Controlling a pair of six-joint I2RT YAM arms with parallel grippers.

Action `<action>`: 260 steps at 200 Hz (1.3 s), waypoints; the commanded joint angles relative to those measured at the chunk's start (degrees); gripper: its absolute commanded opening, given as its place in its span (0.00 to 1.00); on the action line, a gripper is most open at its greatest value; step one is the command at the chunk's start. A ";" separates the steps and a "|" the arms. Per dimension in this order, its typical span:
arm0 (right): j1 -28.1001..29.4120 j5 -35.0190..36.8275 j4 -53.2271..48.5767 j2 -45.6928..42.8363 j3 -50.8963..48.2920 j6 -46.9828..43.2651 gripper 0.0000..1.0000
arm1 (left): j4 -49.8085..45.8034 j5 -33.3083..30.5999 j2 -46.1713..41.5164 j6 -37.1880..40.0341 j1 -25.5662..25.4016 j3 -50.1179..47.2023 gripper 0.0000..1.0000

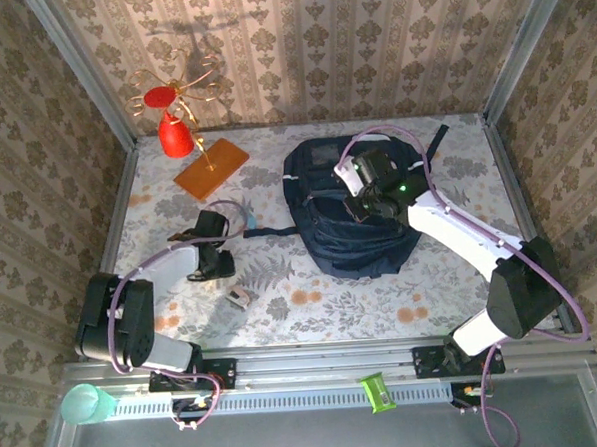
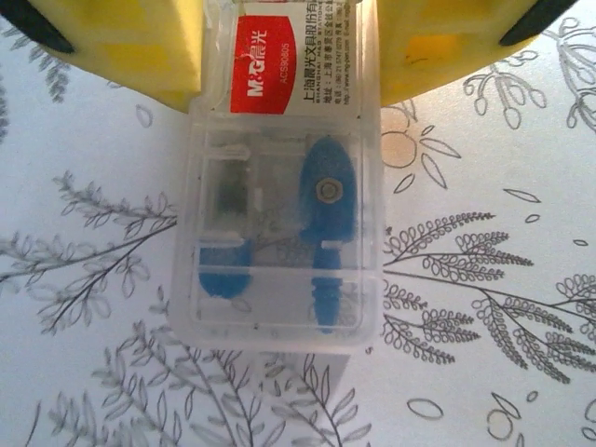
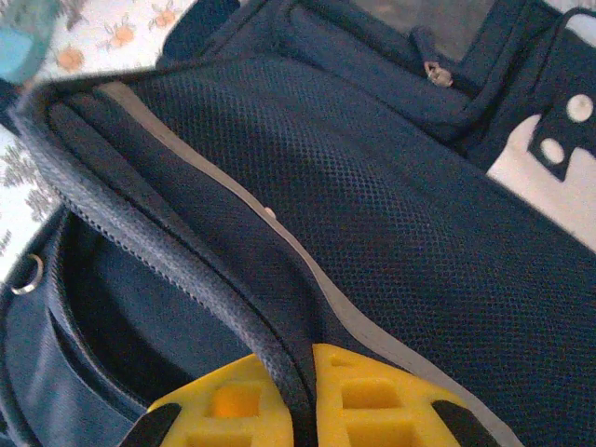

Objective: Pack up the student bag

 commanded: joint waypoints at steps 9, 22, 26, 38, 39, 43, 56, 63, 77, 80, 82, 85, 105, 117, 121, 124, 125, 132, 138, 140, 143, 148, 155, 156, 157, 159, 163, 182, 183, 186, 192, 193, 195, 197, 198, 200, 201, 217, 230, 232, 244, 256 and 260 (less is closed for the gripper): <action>-0.86 -7.69 -3.76 2.68 9.14 7.11 0.00 | 6.24 4.06 -5.58 -1.30 -0.12 0.17 0.24; -1.25 -10.46 -6.53 4.19 13.27 8.59 0.00 | 8.02 6.50 -10.78 -4.79 -0.98 1.14 0.19; -1.35 -11.49 -7.32 4.69 14.48 8.89 0.00 | 8.80 8.01 -12.25 -6.10 -1.42 1.41 0.19; -1.79 -14.06 -9.48 5.87 18.00 9.59 0.00 | 12.61 11.86 -15.81 -11.66 -4.92 2.08 0.19; -1.77 -14.26 -9.56 5.96 18.31 9.66 0.00 | 12.97 12.10 -16.04 -12.18 -5.27 2.10 0.19; -1.96 -14.89 -10.38 6.35 19.44 9.77 0.00 | 14.79 13.07 -16.81 -14.09 -6.83 2.15 0.18; -2.52 -17.65 -12.52 8.19 22.89 10.51 0.00 | 21.73 13.32 -18.16 -21.18 -13.48 2.29 0.18; -2.94 -19.46 -13.57 9.25 24.89 11.10 0.00 | 25.22 13.12 -17.74 -24.24 -16.58 2.85 0.18; -3.58 -22.82 -15.10 11.35 28.04 12.04 0.00 | 31.14 11.26 -15.37 -29.15 -21.41 4.97 0.18; -3.75 -23.49 -15.27 11.82 28.67 12.07 0.00 | 32.64 10.92 -14.58 -30.19 -22.35 5.41 0.18; -3.83 -23.92 -15.46 12.09 29.07 12.16 0.00 | 33.59 10.58 -14.07 -30.83 -22.81 5.79 0.18; -3.96 -24.43 -15.58 12.44 29.52 12.33 0.00 | 34.93 10.15 -13.42 -31.68 -23.62 6.19 0.18; -5.02 -27.86 -15.92 14.75 32.95 13.62 0.00 | 41.33 6.85 -6.26 -35.99 -27.10 10.56 0.18; -5.53 -30.31 -16.82 16.26 35.41 13.89 0.00 | 44.74 6.42 -1.61 -38.69 -27.74 13.13 0.18; -5.72 -30.79 -17.16 16.63 36.12 14.02 0.00 | 45.49 5.99 -0.14 -39.66 -27.96 14.17 0.18; -5.78 -31.11 -17.28 16.80 36.52 14.10 0.00 | 46.22 5.55 0.95 -40.15 -28.09 14.60 0.18; -5.74 -31.17 -17.33 16.92 36.67 14.11 0.00 | 46.44 5.47 1.30 -40.36 -28.20 14.86 0.18; -5.96 -31.69 -17.28 17.19 37.23 14.18 0.00 | 48.19 5.25 3.56 -41.01 -28.48 16.51 0.19; -6.09 -31.98 -17.47 17.53 37.58 14.29 0.00 | 48.23 5.24 5.44 -41.34 -28.61 18.18 0.20; -6.20 -32.06 -17.52 17.56 37.84 14.30 0.00 | 48.01 5.12 6.12 -41.35 -28.64 18.76 0.21; -6.30 -32.16 -17.66 17.75 37.99 14.30 0.00 | 47.50 4.85 7.00 -41.23 -28.67 19.80 0.23; -6.47 -32.19 -17.87 17.80 38.17 14.38 0.00 | 46.24 4.18 8.22 -41.32 -28.73 21.20 0.27; -6.89 -32.32 -17.86 17.92 38.31 14.55 0.00 | 45.84 2.77 9.69 -42.33 -28.82 21.96 0.30; -6.91 -32.35 -17.83 17.87 38.31 14.56 0.00 | 45.98 2.55 9.89 -42.42 -28.83 21.97 0.31; -6.97 -32.32 -17.77 17.85 38.27 14.60 0.00 | 46.14 2.30 10.12 -42.54 -28.83 21.97 0.31; -7.12 -32.30 -17.69 17.88 38.28 14.68 0.00 | 46.43 1.85 10.45 -42.86 -28.83 22.06 0.32; -7.39 -32.35 -17.63 17.92 38.30 14.92 0.00 | 46.63 1.15 11.07 -43.56 -28.82 22.07 0.35; -8.49 -32.64 -17.29 18.02 38.31 15.30 0.00 | 47.23 -2.71 12.43 -44.64 -29.08 21.58 0.56; -8.55 -32.69 -17.28 18.05 38.31 15.28 0.00 | 47.20 -2.74 12.45 -44.58 -29.04 21.56 0.57; -8.61 -32.80 -17.23 18.13 38.31 15.31 0.00 | 46.99 -2.72 12.42 -43.96 -29.07 21.61 0.59; -8.88 -32.91 -17.27 18.19 38.31 15.27 0.00 | 45.93 -2.52 12.23 -42.70 -29.09 22.02 0.65; -8.88 -32.91 -17.28 18.19 38.36 15.27 0.00 | 45.72 -2.43 12.17 -42.60 -29.09 22.04 0.65; -9.00 -32.91 -17.21 18.23 38.39 15.27 0.00 | 45.32 -2.36 12.00 -42.11 -29.05 22.06 0.67; -8.99 -32.91 -17.20 18.26 38.33 15.27 0.00 | 44.98 -2.32 11.84 -41.78 -29.08 22.10 0.68; -9.06 -32.91 -17.24 18.22 38.36 15.27 0.00 | 44.80 -2.33 11.71 -41.57 -29.09 22.13 0.69; -9.09 -32.98 -17.16 18.26 38.32 15.27 0.00 | 44.54 -2.27 11.55 -40.95 -29.09 22.06 0.70; -9.11 -32.99 -17.13 18.26 38.32 15.35 0.00 | 44.50 -2.22 11.44 -40.62 -29.09 22.02 0.71; -9.44 -33.17 -16.83 18.65 38.14 15.36 0.00 | 42.30 -0.97 9.53 -37.51 -29.07 21.40 0.76; -9.49 -33.26 -16.20 18.59 37.73 15.61 0.00 | 40.76 0.50 6.44 -34.83 -29.06 19.37 0.77; -9.49 -33.26 -16.06 18.61 37.64 15.62 0.00 | 40.23 0.77 5.84 -34.36 -29.08 19.08 0.77; -9.50 -32.85 -16.16 18.55 37.31 15.49 0.00 | 36.57 1.99 1.20 -30.60 -29.17 16.16 0.78; -9.55 -31.32 -16.60 18.28 36.78 14.94 0.00 | 27.77 0.88 -4.30 -26.47 -29.26 13.07 0.79; -9.55 -30.75 -16.53 18.07 36.38 14.80 0.00 | 24.45 -0.53 -6.87 -25.41 -29.35 11.98 0.80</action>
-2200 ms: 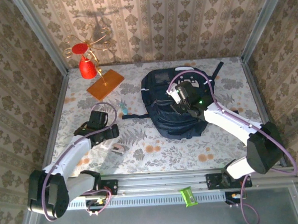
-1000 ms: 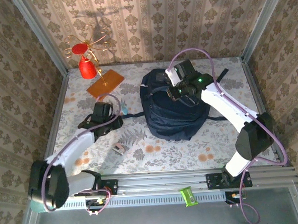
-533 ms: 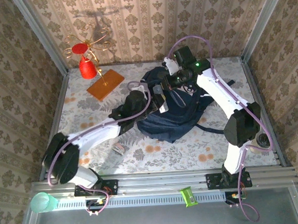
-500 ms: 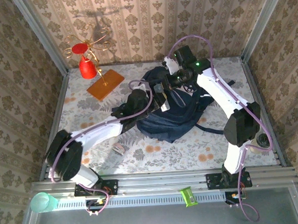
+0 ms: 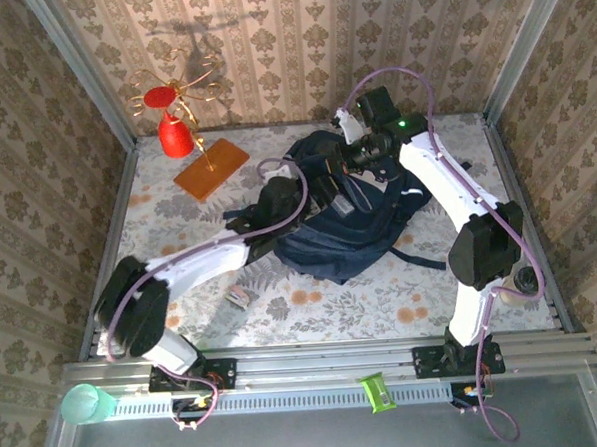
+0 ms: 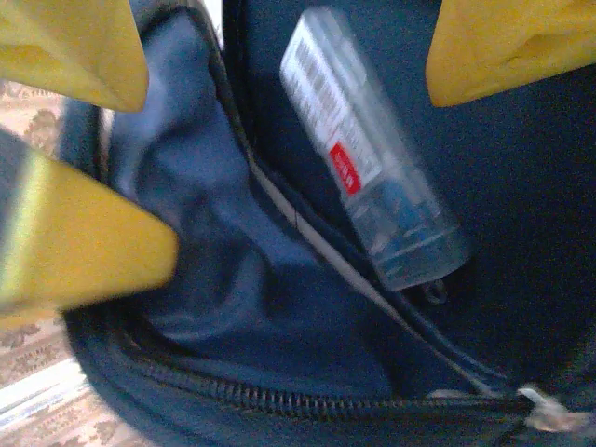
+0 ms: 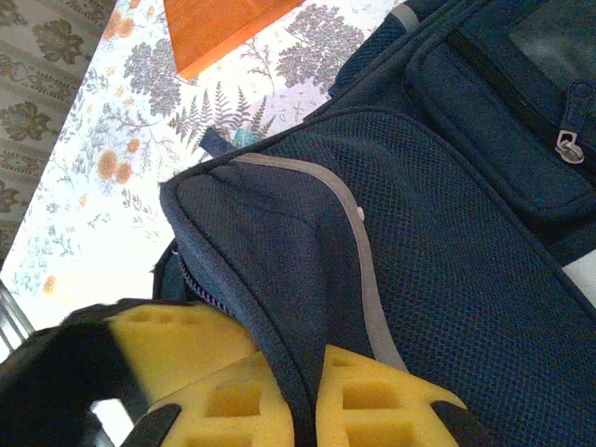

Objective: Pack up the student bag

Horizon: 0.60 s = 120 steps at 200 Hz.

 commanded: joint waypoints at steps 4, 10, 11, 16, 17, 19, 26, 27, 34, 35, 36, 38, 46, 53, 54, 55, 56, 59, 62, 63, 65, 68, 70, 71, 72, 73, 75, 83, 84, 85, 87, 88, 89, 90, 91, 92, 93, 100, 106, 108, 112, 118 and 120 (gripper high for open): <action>-0.53 -1.04 3.57 -1.58 1.09 0.71 0.00 | -18.60 -3.13 -13.31 10.31 -0.56 -5.97 0.80; -0.40 -0.57 4.17 -2.14 0.01 0.66 0.00 | -24.31 -7.41 -16.70 11.55 -0.91 -8.18 0.81; -0.40 -0.47 4.38 -2.24 -0.41 0.65 0.00 | -25.08 -7.80 -17.28 11.68 -0.96 -8.57 0.81; -0.43 -0.41 5.06 -2.66 -1.33 0.71 0.00 | -30.98 -12.25 -19.94 12.26 -1.22 -10.37 0.82; -0.41 -0.33 5.25 -2.75 -1.59 0.76 0.00 | -32.02 -13.08 -20.44 12.34 -1.25 -10.72 0.82; -0.46 -0.28 5.68 -3.03 -2.00 0.85 0.00 | -34.09 -14.56 -21.36 12.41 -1.33 -11.38 0.82; -0.45 -0.25 7.18 -3.75 -3.81 1.25 0.00 | -41.61 -18.32 -23.85 11.87 -1.36 -13.30 0.83; -0.42 -0.26 7.41 -3.86 -4.06 1.34 0.00 | -42.65 -18.84 -24.24 11.71 -1.32 -13.50 0.83; -0.39 -0.26 8.75 -4.37 -5.68 1.79 0.00 | -49.37 -21.18 -26.01 10.30 -1.26 -14.56 0.85; -0.35 -0.31 8.86 -4.39 -5.92 1.83 0.00 | -50.27 -21.50 -26.20 10.05 -1.27 -14.70 0.85; -0.33 -0.28 9.09 -4.49 -6.12 1.89 0.00 | -51.11 -21.79 -26.38 9.48 -1.27 -14.87 0.85; -0.35 -0.31 9.43 -4.61 -6.41 1.94 0.00 | -52.60 -22.19 -26.69 8.61 -1.32 -15.14 0.85; -0.39 -0.66 10.53 -4.85 -7.71 2.28 0.00 | -57.09 -23.17 -27.60 5.66 -2.21 -16.27 0.87; -0.39 -1.06 11.01 -4.80 -8.31 2.40 0.00 | -60.39 -24.90 -28.20 1.79 -3.90 -17.17 0.88; -0.39 -1.10 11.04 -4.78 -8.33 2.40 0.00 | -60.79 -25.25 -28.30 1.18 -4.21 -17.28 0.89; -0.35 -1.12 11.10 -4.77 -8.43 2.44 0.00 | -61.20 -25.60 -28.35 0.52 -4.59 -17.39 0.89; -0.33 -1.17 11.13 -4.77 -8.43 2.42 0.00 | -61.59 -25.95 -28.38 -0.12 -4.95 -17.52 0.89; -0.37 -1.31 11.08 -4.69 -8.52 2.40 0.00 | -62.63 -27.01 -28.64 -1.82 -6.06 -17.90 0.91; -0.37 -1.44 11.15 -4.61 -8.66 2.40 0.00 | -63.43 -27.82 -28.78 -3.66 -7.05 -18.31 0.92; -0.38 -1.51 11.11 -4.60 -8.68 2.40 0.00 | -63.71 -28.20 -28.85 -4.45 -7.24 -18.38 0.93; -0.39 -1.56 11.10 -4.55 -8.74 2.40 0.00 | -64.03 -28.82 -28.96 -5.72 -7.97 -18.72 0.93; -0.35 -1.65 11.13 -4.51 -8.73 2.35 0.00 | -64.47 -29.60 -29.13 -7.49 -8.72 -19.25 0.95; -0.36 -1.66 11.11 -4.50 -8.80 2.23 0.00 | -64.69 -30.05 -29.18 -8.70 -9.35 -19.60 0.96; -0.38 -1.71 11.09 -4.50 -8.84 2.23 0.00 | -64.74 -30.24 -29.32 -9.30 -9.58 -19.77 0.96; -0.34 -1.73 11.17 -4.50 -8.86 2.23 0.00 | -64.72 -30.43 -29.39 -9.86 -9.82 -19.95 0.96; -0.37 -1.79 11.21 -4.50 -8.87 2.22 0.00 | -64.71 -30.56 -29.43 -10.41 -10.03 -20.17 0.97; -0.39 -1.83 11.26 -4.50 -8.96 2.18 0.00 | -64.61 -30.73 -29.47 -11.43 -10.41 -20.47 0.97; -0.38 -2.06 11.49 -4.53 -9.26 2.06 0.00 | -62.80 -30.64 -29.57 -13.73 -11.05 -22.21 0.99; -0.39 -2.09 11.50 -4.52 -9.29 2.05 0.00 | -62.52 -30.54 -29.56 -13.92 -11.08 -22.40 1.00; -0.35 -2.10 11.59 -4.51 -9.26 2.05 0.00 | -62.20 -30.49 -29.51 -14.11 -11.14 -22.62 1.00; -0.38 -2.17 11.66 -4.55 -9.28 2.00 0.00 | -61.66 -30.34 -29.34 -14.47 -11.26 -23.01 1.00; -0.39 -2.18 11.68 -4.57 -9.34 1.98 0.00 | -61.51 -30.21 -29.22 -14.69 -11.27 -23.19 1.00; -0.39 -2.23 11.72 -4.58 -9.33 1.97 0.00 | -61.35 -30.10 -29.17 -14.89 -11.33 -23.37 1.00; -0.39 -2.26 11.75 -4.58 -9.37 1.96 0.00 | -61.00 -29.96 -29.09 -15.12 -11.31 -23.55 1.00; -0.39 -2.27 11.76 -4.59 -9.39 2.01 0.00 | -60.70 -29.80 -29.01 -15.28 -11.30 -23.77 1.00; -0.39 -2.32 11.77 -4.59 -9.44 1.98 0.00 | -60.32 -29.64 -28.89 -15.44 -11.30 -24.01 1.00; -0.35 -2.35 11.77 -4.54 -9.38 1.93 0.00 | -60.01 -29.55 -28.82 -15.53 -11.25 -24.18 1.00; -0.34 -2.65 11.71 -4.46 -9.47 1.79 0.00 | -57.98 -28.51 -28.03 -16.06 -11.22 -25.24 1.00; -0.35 -2.80 11.77 -4.50 -9.33 1.66 0.00 | -56.99 -27.97 -27.10 -16.75 -11.20 -25.95 1.00; -0.36 -2.85 11.75 -4.50 -9.39 1.67 0.00 | -56.80 -27.80 -26.89 -17.02 -11.27 -26.06 1.00; -0.39 -2.89 11.71 -4.44 -9.38 1.63 0.00 | -56.10 -27.45 -26.23 -17.03 -11.21 -26.27 1.00; -0.43 -2.98 11.76 -4.51 -9.37 1.51 0.00 | -55.11 -27.00 -25.37 -16.86 -11.06 -26.65 0.99; -0.47 -3.07 11.73 -4.61 -9.40 1.45 0.00 | -54.94 -26.83 -25.05 -16.85 -10.93 -26.77 0.99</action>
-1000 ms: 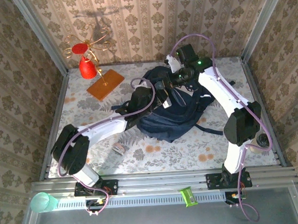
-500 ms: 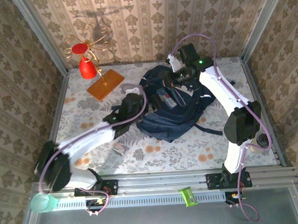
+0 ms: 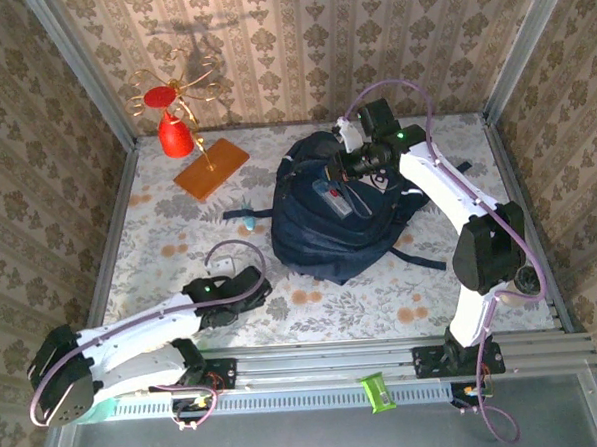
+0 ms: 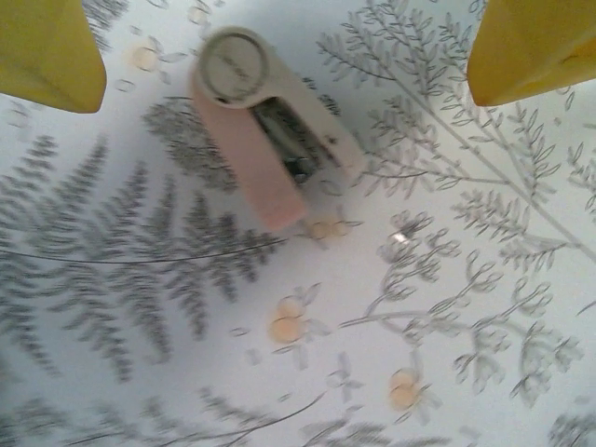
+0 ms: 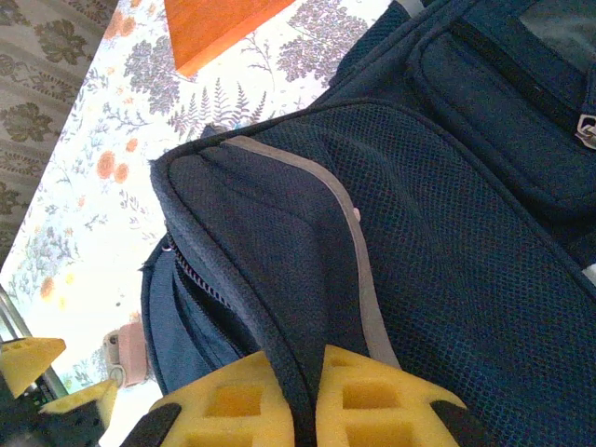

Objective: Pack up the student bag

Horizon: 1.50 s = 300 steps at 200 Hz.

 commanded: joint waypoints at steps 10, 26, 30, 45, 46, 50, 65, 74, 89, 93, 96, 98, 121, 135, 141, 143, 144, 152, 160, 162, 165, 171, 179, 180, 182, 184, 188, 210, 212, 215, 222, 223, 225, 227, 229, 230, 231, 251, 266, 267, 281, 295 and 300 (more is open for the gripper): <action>-0.48 -1.91 3.87 -2.57 -0.69 0.47 0.00 | 3.98 0.22 3.40 -4.42 1.33 -2.07 0.96; -0.44 -2.30 4.54 -2.67 -1.20 0.70 0.00 | 10.60 3.53 4.14 -1.96 4.32 -3.89 0.91; -0.37 -2.35 4.53 -2.66 -1.42 0.74 0.00 | 12.25 4.31 4.19 -1.30 4.98 -4.33 0.89; -0.40 -2.62 4.68 -2.64 -1.76 0.75 0.00 | 15.04 6.02 4.56 0.51 7.33 -4.57 0.85; -0.42 -2.66 4.69 -2.65 -1.78 0.75 0.00 | 15.16 6.05 4.62 0.72 7.47 -4.55 0.84; -0.39 -2.67 4.74 -2.75 -1.87 0.75 0.00 | 15.38 6.08 4.71 1.37 7.91 -4.39 0.83; -0.39 -2.69 5.38 -2.93 -2.38 1.10 0.00 | 17.12 7.15 5.68 3.43 9.75 -4.11 0.78; -0.43 -2.84 5.34 -2.93 -2.40 1.19 0.00 | 18.72 8.39 6.73 4.49 10.78 -4.15 0.74; -0.39 -2.88 5.38 -3.07 -2.51 1.28 0.00 | 19.53 8.90 8.77 4.83 11.13 -3.93 0.70; -0.43 -2.89 5.32 -3.17 -2.51 1.24 0.00 | 19.79 9.12 9.27 4.81 11.12 -3.96 0.70; -0.41 -2.82 5.25 -3.19 -2.48 1.26 0.00 | 19.80 9.23 9.78 4.70 11.13 -4.04 0.69; -0.43 -2.76 5.23 -3.19 -2.50 1.28 0.00 | 19.83 9.24 10.08 4.50 11.13 -4.08 0.69; -0.43 -2.62 5.19 -3.32 -2.40 1.22 0.00 | 19.73 8.81 12.69 3.92 10.07 -4.29 0.66; -0.41 -2.74 5.22 -3.23 -2.41 1.35 0.00 | 19.33 7.65 13.52 4.21 9.29 -3.49 0.58; -0.38 -2.71 5.28 -3.20 -2.38 1.37 0.00 | 18.87 7.04 13.71 4.68 8.89 -2.70 0.55; -0.38 -2.71 5.26 -3.19 -2.41 1.37 0.00 | 18.63 6.80 13.72 4.91 8.74 -2.40 0.54; -0.36 -2.71 5.24 -3.19 -2.42 1.37 0.00 | 18.49 6.66 13.72 4.95 8.71 -2.23 0.54; -0.41 -2.75 5.25 -2.99 -2.45 1.46 0.00 | 17.56 5.54 13.57 5.91 8.17 -0.80 0.49; -0.41 -2.63 5.14 -2.93 -2.38 1.37 0.00 | 17.24 4.74 13.22 7.18 7.73 0.68 0.45; -0.41 -2.58 5.12 -2.89 -2.41 1.37 0.00 | 17.24 4.73 13.16 7.64 7.67 1.08 0.44; -0.38 -2.47 5.14 -2.93 -2.44 1.37 0.00 | 17.36 4.87 12.95 8.13 7.67 1.67 0.43; -0.44 -2.30 5.06 -2.92 -2.42 1.46 0.00 | 18.18 5.37 12.37 9.09 7.56 2.92 0.40; -0.43 -2.18 5.03 -2.93 -2.28 1.46 0.00 | 20.58 6.39 11.12 10.39 7.14 4.56 0.38; -0.44 -2.14 5.00 -2.93 -2.31 1.51 0.00 | 20.96 6.54 10.97 10.50 7.02 4.72 0.38; -0.44 -2.15 4.97 -2.98 -2.26 1.54 0.00 | 21.72 6.79 10.62 10.58 6.85 5.12 0.38; -0.44 -2.15 5.01 -2.94 -2.21 1.57 0.00 | 22.64 7.14 10.42 10.76 6.76 5.53 0.37; -0.38 -2.12 5.00 -3.06 -2.16 1.72 0.00 | 24.89 7.98 9.66 11.06 6.57 6.19 0.36; -0.36 -2.75 5.90 -3.71 -2.16 2.76 0.00 | 35.94 14.08 9.62 11.84 6.46 12.15 0.33; -0.40 -2.72 5.92 -3.70 -2.11 2.82 0.00 | 36.41 14.39 9.95 12.08 6.42 13.04 0.33; -0.35 -2.75 5.88 -3.69 -2.00 2.82 0.00 | 36.78 14.76 10.55 12.43 6.46 14.09 0.33; -0.44 -2.64 5.78 -3.79 -1.85 3.02 0.00 | 37.50 15.07 12.27 13.43 6.46 17.80 0.32; -0.44 -2.63 5.81 -3.80 -1.87 2.99 0.00 | 37.68 15.15 12.60 13.65 6.42 18.37 0.32; -0.44 -2.62 5.83 -3.79 -1.87 3.09 0.00 | 37.99 15.20 13.25 14.12 6.46 19.19 0.32; -0.50 -2.62 5.84 -3.85 -1.89 3.19 0.00 | 38.24 15.28 13.89 14.45 6.47 20.01 0.32; -0.52 -2.55 5.89 -3.89 -1.89 3.21 0.00 | 38.39 15.32 14.65 14.89 6.54 21.34 0.32; -0.52 -2.54 5.91 -3.89 -1.89 3.26 0.00 | 38.48 15.36 15.02 15.12 6.55 21.94 0.32; -0.48 -2.49 5.92 -3.89 -1.89 3.28 0.00 | 38.56 15.38 15.21 15.24 6.55 22.46 0.32; -0.68 -2.10 6.08 -4.21 -1.94 4.49 0.00 | 42.74 16.27 23.08 15.60 7.83 30.37 0.32; -0.72 -2.63 6.83 -4.88 -2.37 5.40 0.00 | 46.91 17.48 28.97 13.98 9.50 35.15 0.31; -0.76 -2.67 6.86 -4.96 -2.40 5.41 0.00 | 47.04 17.62 29.39 13.79 9.66 35.48 0.32; -1.07 -3.18 6.98 -5.10 -1.84 6.15 0.00 | 47.40 18.22 34.48 13.60 11.26 40.37 0.35; -1.69 -3.58 6.66 -4.99 -0.69 6.72 0.00 | 46.06 16.02 37.49 14.17 11.88 43.11 0.43; -1.83 -3.59 6.51 -4.95 -0.23 6.69 0.00 | 45.79 14.88 37.90 14.18 11.90 43.16 0.48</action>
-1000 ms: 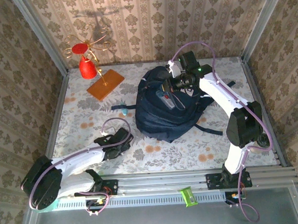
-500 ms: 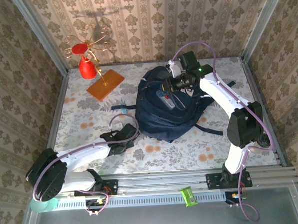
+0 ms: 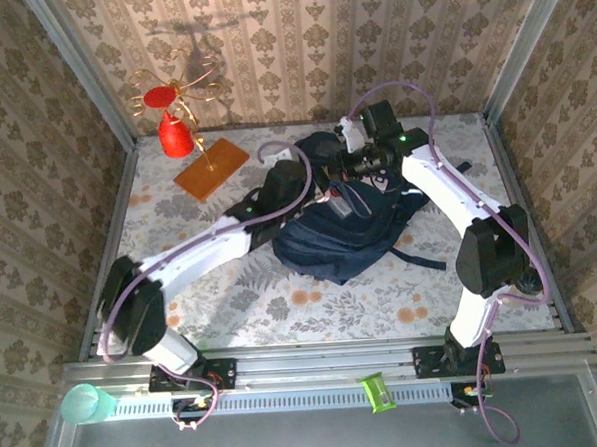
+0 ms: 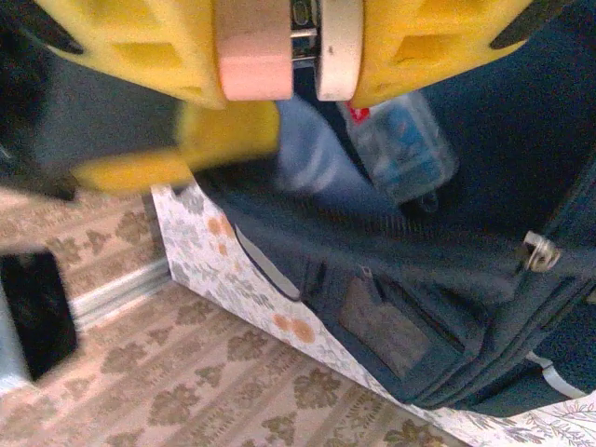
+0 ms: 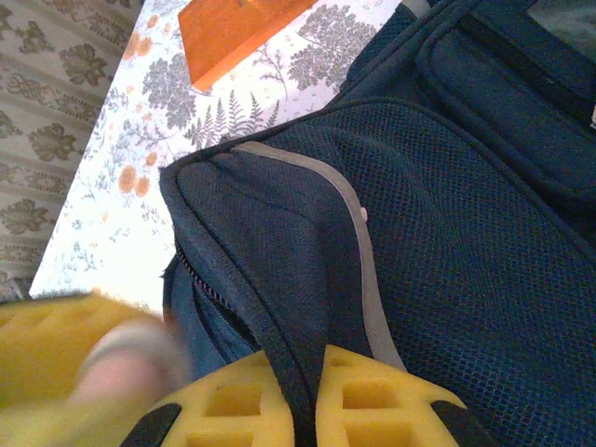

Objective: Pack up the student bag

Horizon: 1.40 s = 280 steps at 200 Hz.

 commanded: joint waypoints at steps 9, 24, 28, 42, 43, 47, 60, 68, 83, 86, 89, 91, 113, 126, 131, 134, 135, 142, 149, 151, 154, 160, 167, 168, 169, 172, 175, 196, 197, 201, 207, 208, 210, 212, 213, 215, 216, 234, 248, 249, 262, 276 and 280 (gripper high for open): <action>-1.73 -2.37 3.63 -2.88 2.74 2.53 0.00 | 1.75 -2.93 4.04 1.31 1.30 2.08 0.50; -2.20 -2.40 3.04 -2.04 4.26 2.51 0.00 | 1.78 -4.64 4.06 2.55 1.71 0.89 0.56; -2.32 -2.47 2.94 -1.83 4.63 2.51 0.00 | 1.76 -4.60 3.93 3.16 1.97 0.57 0.58; -2.31 -2.50 2.85 -1.21 5.37 2.38 0.00 | 0.94 -2.98 3.57 5.14 3.27 -0.04 0.65; -2.30 -2.52 2.84 -1.18 5.43 2.39 0.00 | 0.91 -2.76 3.54 5.33 3.43 -0.11 0.66; -2.30 -2.61 2.73 -1.04 5.49 2.36 0.00 | 0.56 -1.87 3.28 5.93 3.81 -0.24 0.68; -2.36 -2.50 2.30 -0.65 5.63 1.99 0.00 | -0.63 0.38 1.09 8.44 4.76 -1.37 0.71; -2.32 -2.15 2.30 -0.63 5.36 1.85 0.00 | -0.81 0.72 -1.22 10.92 4.98 -3.20 0.72; -2.35 -0.99 1.80 -0.54 5.01 1.27 0.00 | -2.99 0.55 -6.22 15.68 6.24 -7.01 0.75; -2.33 -0.91 1.94 -0.47 4.86 1.26 0.00 | -3.96 0.30 -7.13 16.35 6.73 -7.47 0.76; -2.33 -0.89 2.02 -0.48 4.63 1.26 0.00 | -5.06 0.17 -7.96 16.90 7.49 -8.08 0.76; -2.32 -0.87 2.14 -0.51 4.49 1.31 0.00 | -5.88 0.05 -8.39 17.28 8.05 -8.51 0.76; -2.00 -1.30 2.91 -0.55 3.47 1.27 0.00 | -13.62 2.82 -9.64 20.59 16.32 -11.80 0.80; -1.85 -1.32 2.41 -0.38 3.38 0.92 0.00 | -17.03 4.01 -8.92 25.11 19.50 -12.27 0.84; -1.86 -1.16 2.30 -0.35 3.25 0.81 0.00 | -18.73 3.59 -8.46 26.74 20.36 -12.13 0.86; -1.89 -1.09 2.30 -0.43 3.18 0.74 0.00 | -19.55 3.24 -8.11 27.33 20.83 -12.12 0.86; -1.87 -1.07 2.25 -0.45 3.11 0.74 0.00 | -19.79 3.21 -8.06 27.58 20.95 -12.09 0.87; -1.85 -0.91 2.38 -0.51 3.03 0.73 0.00 | -20.73 3.87 -7.18 28.83 22.45 -12.13 0.87; -1.85 -0.79 2.41 -0.47 2.92 0.74 0.00 | -21.24 5.09 -6.16 29.69 23.68 -12.14 0.87; -1.85 -0.78 2.48 -0.53 2.94 0.69 0.00 | -21.37 5.28 -5.83 30.00 23.81 -12.07 0.87; -1.88 -0.78 2.63 -0.50 2.89 0.73 0.00 | -21.69 5.31 -5.22 30.27 24.03 -12.01 0.87; -1.85 -0.87 2.73 -0.46 2.98 0.90 0.00 | -22.76 4.70 -3.86 30.70 24.16 -11.41 0.87; -1.85 -1.04 2.74 -0.37 3.12 0.99 0.00 | -24.05 4.04 -2.20 31.39 24.24 -10.68 0.87; -1.89 -1.08 2.74 -0.37 3.08 1.00 0.00 | -24.20 4.05 -1.89 31.46 24.24 -10.48 0.87; -1.87 -1.06 2.78 -0.33 3.06 0.95 0.00 | -24.41 4.10 -1.61 31.59 24.24 -10.34 0.87; -1.85 -1.07 2.81 -0.35 3.19 1.07 0.00 | -24.79 4.27 -0.74 31.70 24.19 -9.97 0.86; -1.89 -1.11 2.76 -0.20 3.13 1.08 0.00 | -25.21 4.40 0.03 31.70 24.23 -9.79 0.86; -1.82 -1.04 2.75 -0.17 3.13 1.09 0.00 | -23.95 5.95 4.15 30.90 23.96 -9.79 0.84; -1.79 -1.09 2.74 -0.23 3.13 1.09 0.00 | -23.88 5.92 4.32 30.82 23.97 -9.82 0.84; -1.80 -1.13 2.74 -0.23 3.08 1.09 0.00 | -23.59 5.86 5.00 30.59 23.95 -9.77 0.83; -1.79 -1.15 2.78 -0.28 3.03 1.08 0.00 | -22.88 6.03 5.98 30.34 23.95 -9.93 0.82; -1.77 -1.10 2.76 -0.28 3.03 1.08 0.00 | -22.74 6.10 6.20 30.37 23.92 -9.89 0.82; -1.83 -1.06 2.81 -0.28 2.97 1.06 0.00 | -22.56 6.28 6.45 30.38 23.96 -9.77 0.81; -1.84 -1.05 2.84 -0.28 2.95 1.08 0.00 | -22.39 6.39 6.82 30.32 23.97 -9.68 0.80; -1.84 -1.04 2.88 -0.28 2.86 1.04 0.00 | -22.31 6.41 6.97 30.27 23.97 -9.63 0.80; -1.87 -1.11 2.95 -0.35 2.82 1.08 0.00 | -22.17 6.49 7.32 30.25 23.97 -9.49 0.79; -1.86 -1.07 2.97 -0.32 2.75 1.08 0.00 | -22.16 6.55 7.39 30.23 23.97 -9.36 0.79; -1.76 -1.21 2.91 -0.14 2.65 0.99 0.00 | -21.49 6.88 10.07 30.76 23.97 -7.54 0.75; -1.83 -1.31 2.77 -0.04 2.46 0.83 0.00 | -21.47 6.82 12.00 31.17 23.97 -6.04 0.71; -1.84 -1.31 2.79 -0.03 2.44 0.74 0.00 | -21.50 6.76 12.19 31.22 23.93 -5.97 0.71; -1.85 -1.22 2.81 -0.15 2.33 0.65 0.00 | -21.54 6.07 13.92 31.61 23.84 -4.81 0.68; -1.85 -1.22 2.89 -0.14 2.07 0.50 0.00 | -21.22 5.90 15.58 31.95 23.88 -3.99 0.64; -1.89 -1.27 2.91 -0.09 2.07 0.55 0.00 | -21.22 5.71 16.09 31.97 23.89 -3.77 0.62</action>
